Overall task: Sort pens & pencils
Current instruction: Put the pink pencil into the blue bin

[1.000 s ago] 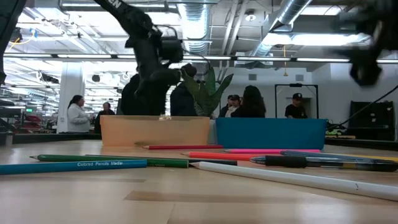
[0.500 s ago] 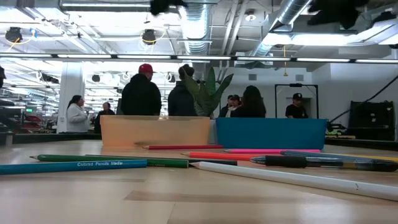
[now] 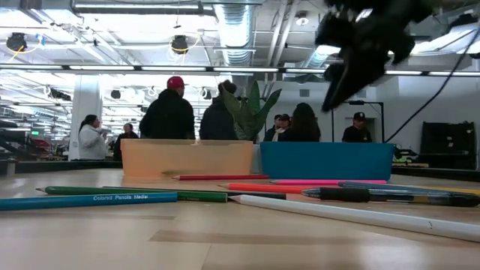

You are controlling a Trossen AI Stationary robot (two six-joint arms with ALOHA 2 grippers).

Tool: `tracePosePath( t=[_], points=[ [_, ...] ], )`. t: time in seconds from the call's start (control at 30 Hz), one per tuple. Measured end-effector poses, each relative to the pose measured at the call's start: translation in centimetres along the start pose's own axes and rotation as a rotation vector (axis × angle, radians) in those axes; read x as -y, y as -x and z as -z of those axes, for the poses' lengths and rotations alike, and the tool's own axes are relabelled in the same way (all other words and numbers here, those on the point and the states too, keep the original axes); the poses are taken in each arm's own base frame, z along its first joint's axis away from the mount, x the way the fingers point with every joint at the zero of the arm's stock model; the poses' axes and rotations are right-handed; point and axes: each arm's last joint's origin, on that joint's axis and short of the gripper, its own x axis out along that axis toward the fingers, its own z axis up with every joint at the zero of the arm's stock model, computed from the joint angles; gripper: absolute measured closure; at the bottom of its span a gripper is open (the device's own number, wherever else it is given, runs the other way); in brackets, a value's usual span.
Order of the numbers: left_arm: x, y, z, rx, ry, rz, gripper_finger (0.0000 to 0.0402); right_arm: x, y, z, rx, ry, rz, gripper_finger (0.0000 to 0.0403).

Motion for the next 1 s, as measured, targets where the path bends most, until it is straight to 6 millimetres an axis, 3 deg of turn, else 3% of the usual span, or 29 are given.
tracePosePath(
  t=[0.2, 0.33, 0.5, 0.7, 0.83, 1.0],
  points=[
    [3.3, 1.5, 2.0, 0.057, 0.040, -0.059, 0.0235, -0.3, -5.1, 0.1, -0.082, 0.091, -0.070, 0.0178],
    [4.5, 2.5, 2.8, 0.094, 0.063, -0.087, 0.0235, -0.3, -7.5, 0.2, -0.138, 0.126, -0.078, 0.0178],
    [5.2, 3.5, 3.3, 0.132, 0.086, -0.098, 0.0235, -0.3, -9.7, 0.5, -0.192, 0.128, -0.081, 0.0178],
    [5.6, 4.1, 3.5, 0.154, 0.083, -0.107, 0.0235, -0.3, -10.8, 1.2, -0.253, 0.114, -0.030, 0.0184],
    [5.5, 4.1, 3.5, 0.157, 0.084, -0.113, 0.0235, -0.3, -10.8, 1.3, -0.267, 0.073, -0.019, 0.0226],
    [5.5, 4.1, 3.5, 0.157, 0.082, -0.114, 0.0235, -0.3, -10.6, 1.4, -0.281, 0.053, -0.007, 0.0319]
  ],
)
